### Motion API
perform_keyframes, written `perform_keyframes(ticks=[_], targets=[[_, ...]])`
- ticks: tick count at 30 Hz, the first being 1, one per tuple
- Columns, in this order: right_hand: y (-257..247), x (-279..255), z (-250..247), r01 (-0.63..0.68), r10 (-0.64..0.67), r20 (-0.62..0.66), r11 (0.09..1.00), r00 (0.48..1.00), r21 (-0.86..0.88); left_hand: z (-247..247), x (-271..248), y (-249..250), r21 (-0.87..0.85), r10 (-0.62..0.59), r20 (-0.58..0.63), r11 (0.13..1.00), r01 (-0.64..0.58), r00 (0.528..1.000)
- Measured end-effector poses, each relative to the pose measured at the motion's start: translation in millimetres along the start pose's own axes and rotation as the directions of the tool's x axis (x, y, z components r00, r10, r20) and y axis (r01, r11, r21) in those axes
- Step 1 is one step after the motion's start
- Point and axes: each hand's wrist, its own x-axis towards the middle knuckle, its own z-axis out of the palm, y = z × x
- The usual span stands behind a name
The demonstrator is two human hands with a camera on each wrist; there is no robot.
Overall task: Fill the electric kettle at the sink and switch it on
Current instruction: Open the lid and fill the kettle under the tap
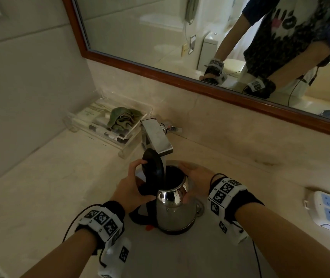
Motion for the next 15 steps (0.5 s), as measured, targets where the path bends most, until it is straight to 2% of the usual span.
perform_keyframes(ticks=[15], targets=[[-3.4, 4.1, -2.7, -0.057, 0.058, 0.026, 0.998, 0.998, -0.024, 1.0, -1.2, 5.0, 0.023, -0.019, -0.01, 1.0, 0.02, 1.0]])
